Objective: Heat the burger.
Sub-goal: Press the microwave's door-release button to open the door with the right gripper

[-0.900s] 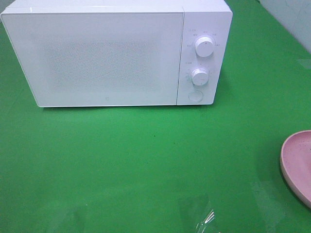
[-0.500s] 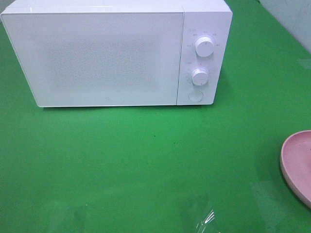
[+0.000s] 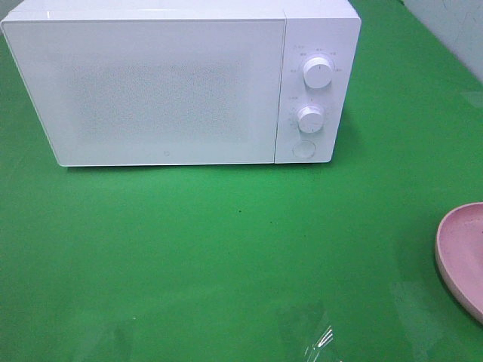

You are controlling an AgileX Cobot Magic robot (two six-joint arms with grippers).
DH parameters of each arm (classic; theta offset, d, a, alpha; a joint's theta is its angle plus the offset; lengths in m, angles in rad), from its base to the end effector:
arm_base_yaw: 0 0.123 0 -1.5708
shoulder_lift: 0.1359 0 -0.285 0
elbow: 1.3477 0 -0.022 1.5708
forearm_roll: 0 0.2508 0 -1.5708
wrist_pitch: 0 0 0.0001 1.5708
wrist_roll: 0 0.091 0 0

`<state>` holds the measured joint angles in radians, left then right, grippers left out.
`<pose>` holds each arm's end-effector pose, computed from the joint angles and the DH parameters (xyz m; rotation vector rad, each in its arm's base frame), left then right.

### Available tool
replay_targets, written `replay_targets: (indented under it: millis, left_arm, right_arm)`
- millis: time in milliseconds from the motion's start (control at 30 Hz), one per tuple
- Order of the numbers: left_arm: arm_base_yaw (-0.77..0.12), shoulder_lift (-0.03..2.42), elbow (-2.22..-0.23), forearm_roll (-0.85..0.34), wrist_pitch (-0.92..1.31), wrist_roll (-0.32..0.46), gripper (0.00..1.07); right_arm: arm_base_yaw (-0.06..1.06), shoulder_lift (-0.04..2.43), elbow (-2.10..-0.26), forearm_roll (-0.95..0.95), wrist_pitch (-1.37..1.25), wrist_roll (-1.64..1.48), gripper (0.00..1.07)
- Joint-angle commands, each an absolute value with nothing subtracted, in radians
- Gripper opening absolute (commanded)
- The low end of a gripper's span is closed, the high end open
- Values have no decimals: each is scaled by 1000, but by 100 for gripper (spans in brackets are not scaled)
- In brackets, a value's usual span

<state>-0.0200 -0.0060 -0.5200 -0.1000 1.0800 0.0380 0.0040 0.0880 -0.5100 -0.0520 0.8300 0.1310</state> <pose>-0.0093 -0.0078 0.2815 0.0663 2.0342 -0.1081 0.0167 -0.0034 0.2990 0.1130 1.8874 0.0319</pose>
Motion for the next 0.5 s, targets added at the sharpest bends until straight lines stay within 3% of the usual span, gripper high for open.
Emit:
replay_targets:
  millis: [33, 500]
  left_arm:
    - [-21, -22, -516, -101, 1069, 34, 96]
    - [-21, -22, -516, -101, 1069, 34, 96]
  right_arm:
    - [6, 122, -513, -47, 772, 132, 76]
    - [6, 296, -513, -47, 606, 132, 76]
